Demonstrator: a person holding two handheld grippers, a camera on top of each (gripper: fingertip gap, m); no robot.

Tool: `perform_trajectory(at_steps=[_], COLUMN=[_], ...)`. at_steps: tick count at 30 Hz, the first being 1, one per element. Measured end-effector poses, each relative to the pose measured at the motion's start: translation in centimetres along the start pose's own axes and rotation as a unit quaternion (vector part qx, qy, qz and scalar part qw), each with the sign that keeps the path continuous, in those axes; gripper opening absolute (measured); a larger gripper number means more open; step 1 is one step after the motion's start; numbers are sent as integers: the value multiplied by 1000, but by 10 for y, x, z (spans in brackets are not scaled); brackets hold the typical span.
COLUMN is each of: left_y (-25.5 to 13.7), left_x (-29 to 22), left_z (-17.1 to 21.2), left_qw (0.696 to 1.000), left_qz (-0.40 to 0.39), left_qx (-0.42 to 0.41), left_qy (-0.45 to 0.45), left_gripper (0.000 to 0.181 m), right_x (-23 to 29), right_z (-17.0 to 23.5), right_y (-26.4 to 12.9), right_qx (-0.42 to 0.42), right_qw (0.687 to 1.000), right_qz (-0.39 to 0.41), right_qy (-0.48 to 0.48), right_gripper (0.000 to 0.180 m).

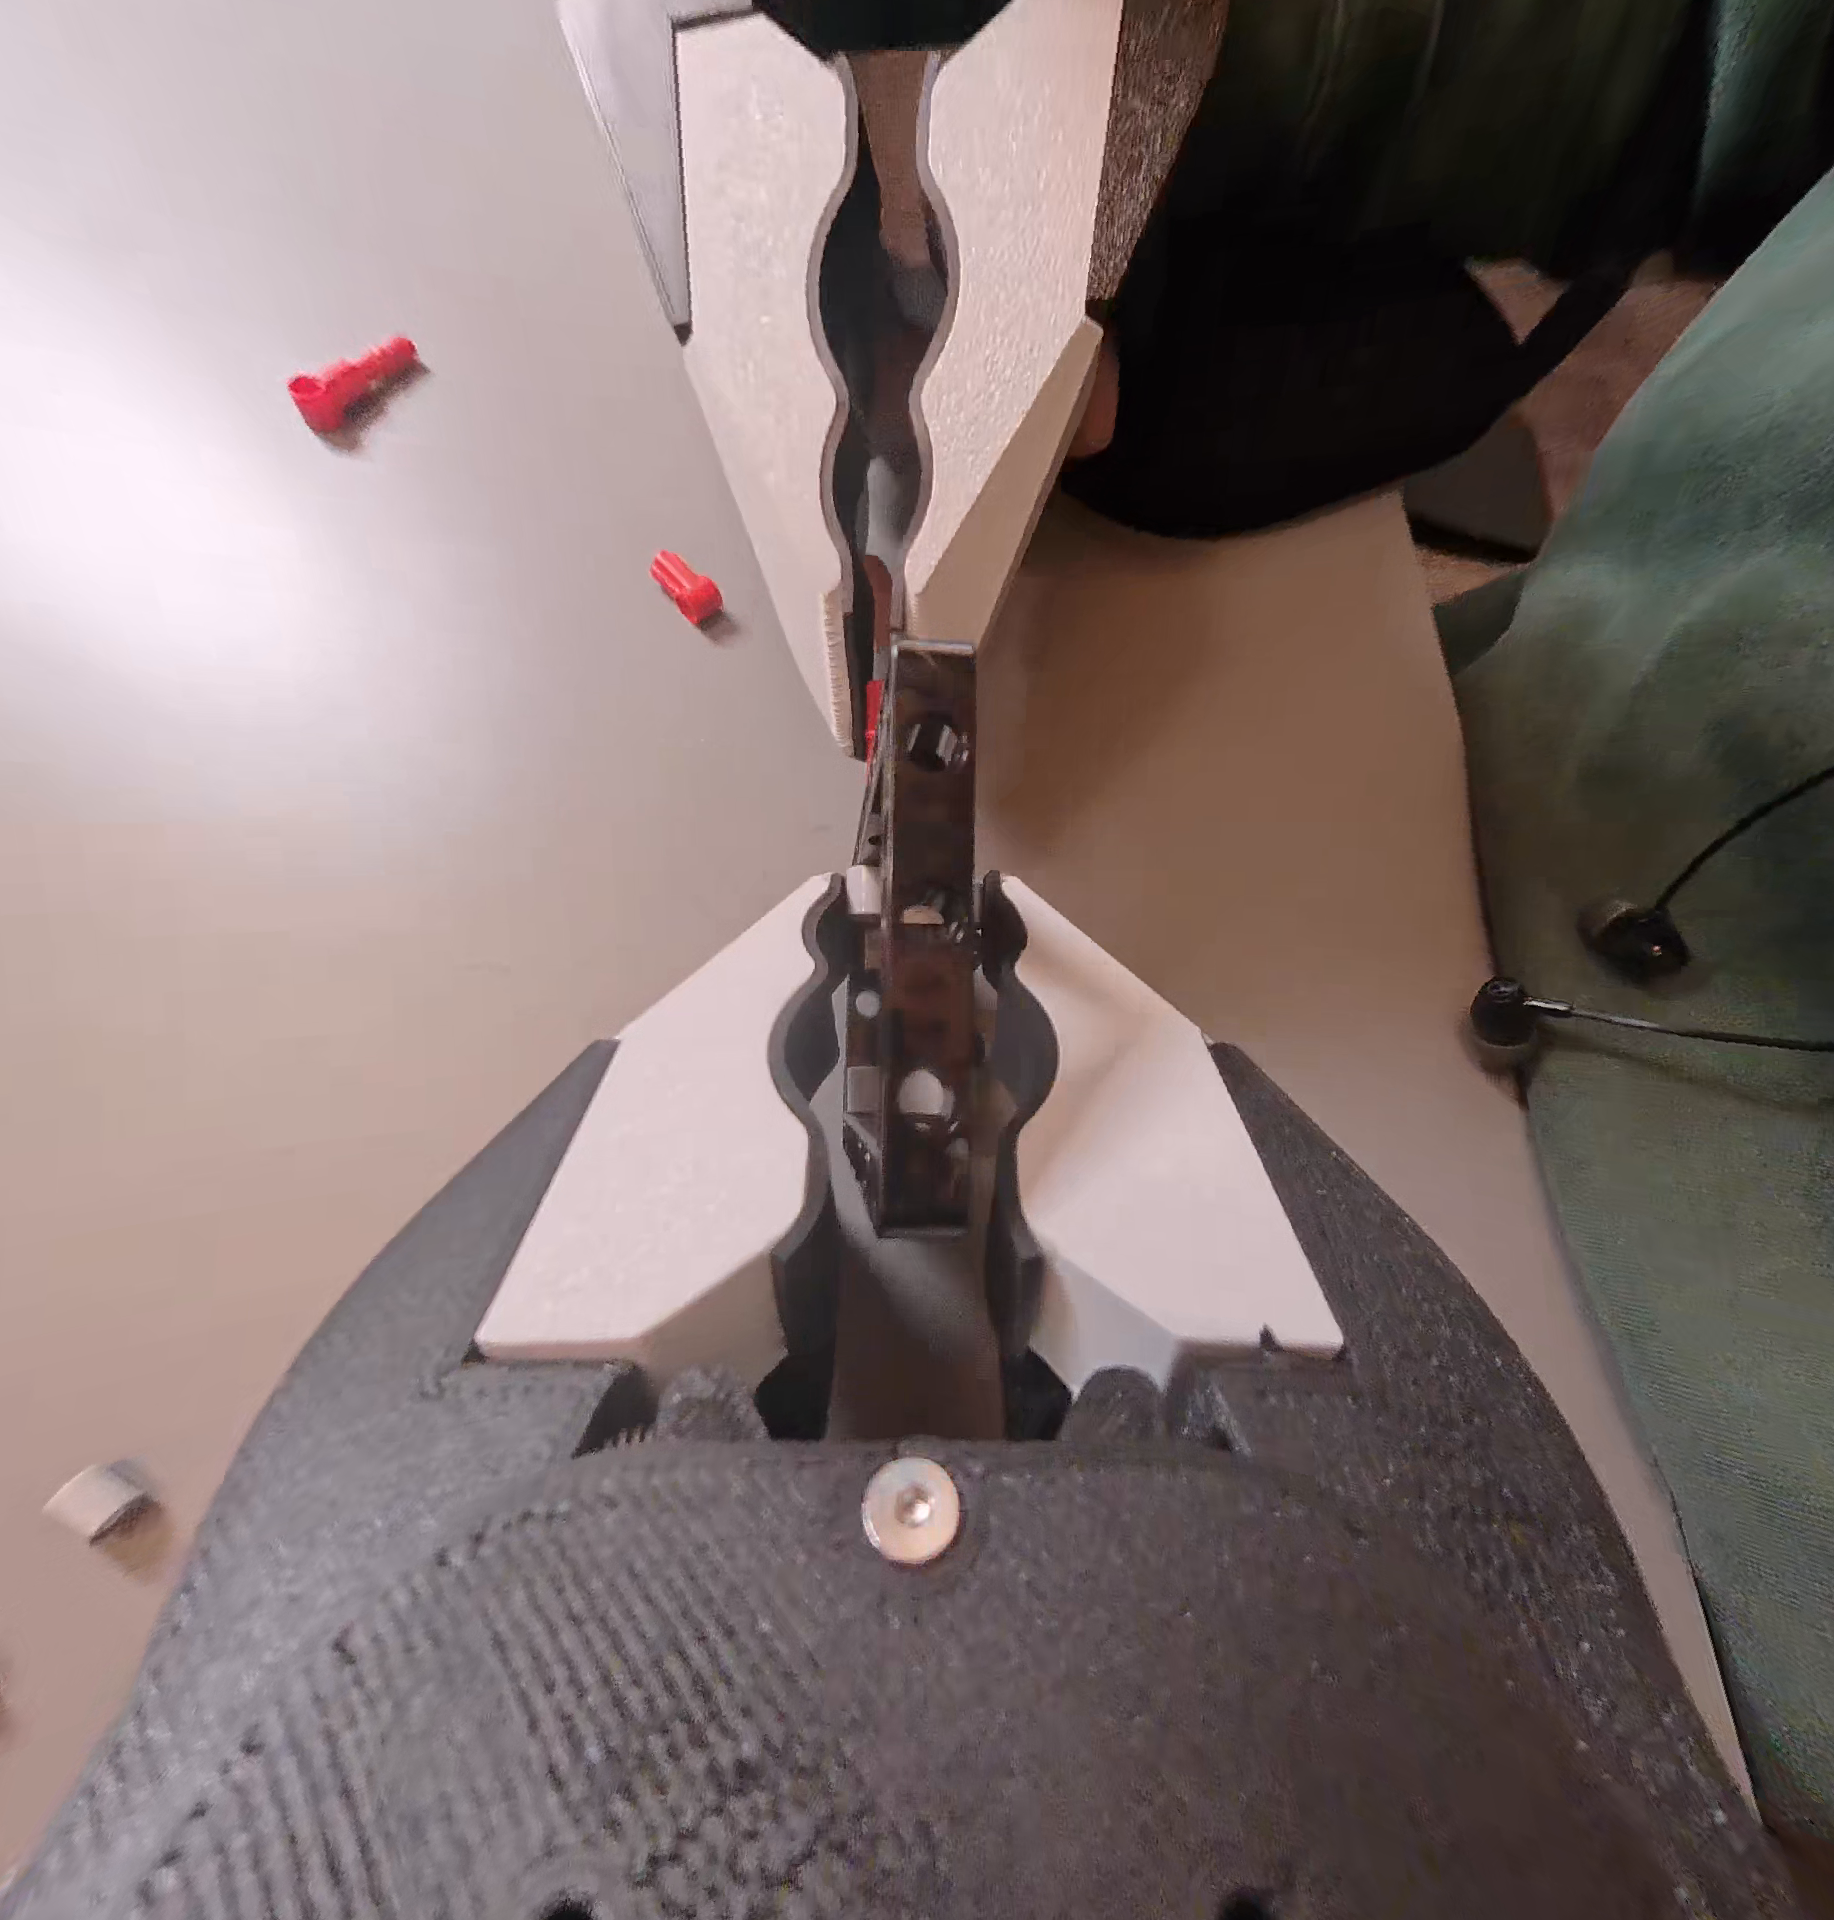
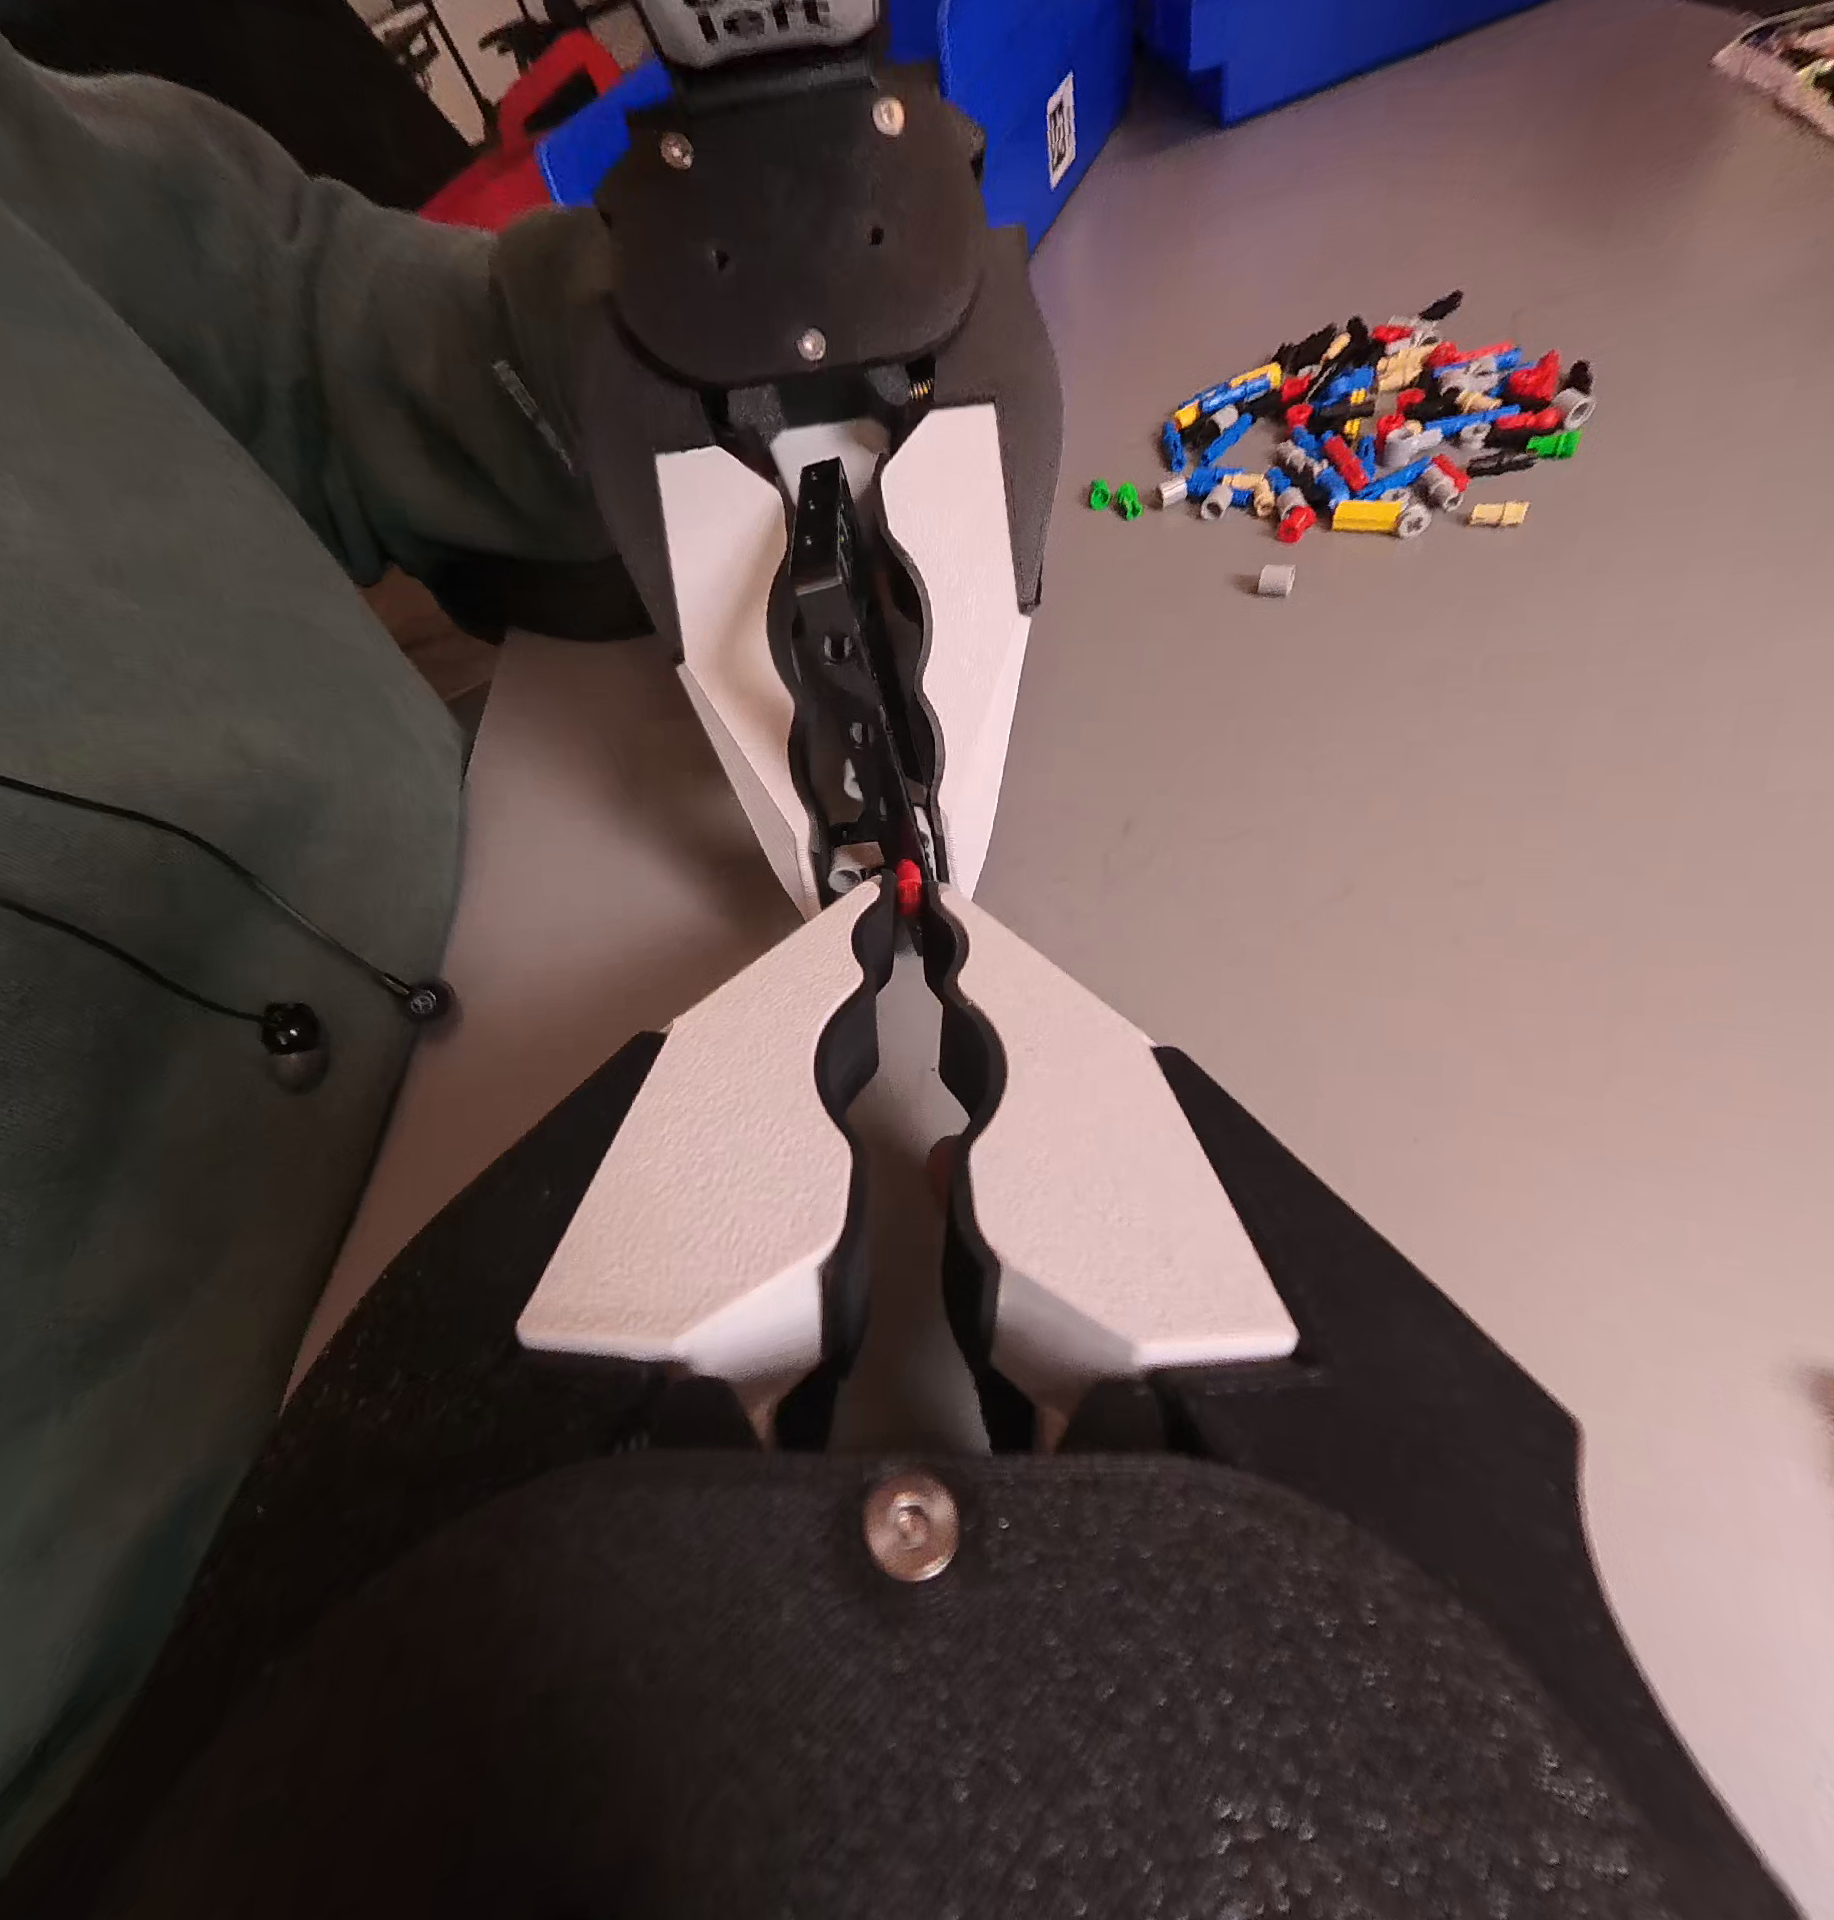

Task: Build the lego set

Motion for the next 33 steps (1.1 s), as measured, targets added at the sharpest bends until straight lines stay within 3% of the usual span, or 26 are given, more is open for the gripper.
perform_trajectory(at_steps=[1, 5, 16, 20, 33], left_y=[-2, -4, 3, -5, -10], left_x=[0, 1, 3, 4, 4], left_z=[-2, -7, 0, -9, -12], left_qw=[1000, 998, 999, 994, 988], left_qz=[4, 13, 16, 26, 53], left_qx=[-14, -53, -50, -101, -142], left_qy=[1, -3, 5, 8, -18], left_gripper=[25, 24, 24, 24, 24], right_x=[0, -2, -5, -8, -6], right_z=[-3, -6, 1, -9, -13], right_y=[-2, -5, -1, -8, -9], right_qx=[-14, -28, 3, -57, -76], right_qw=[1000, 999, 999, 995, 996], right_qz=[0, -1, -21, -29, -16], right_qy=[4, 20, 47, 71, 50], right_gripper=[2, 2, 2, 2, 2])
Point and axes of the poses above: each gripper's, where its closed fingertips meet, y out along the fingers, z out of its underside, x = y × z across the jaws, the point moved 5 cm from there along -y, back along the fingers, and after that the axes turned 12 degrees about z, right-handed, at the moved point
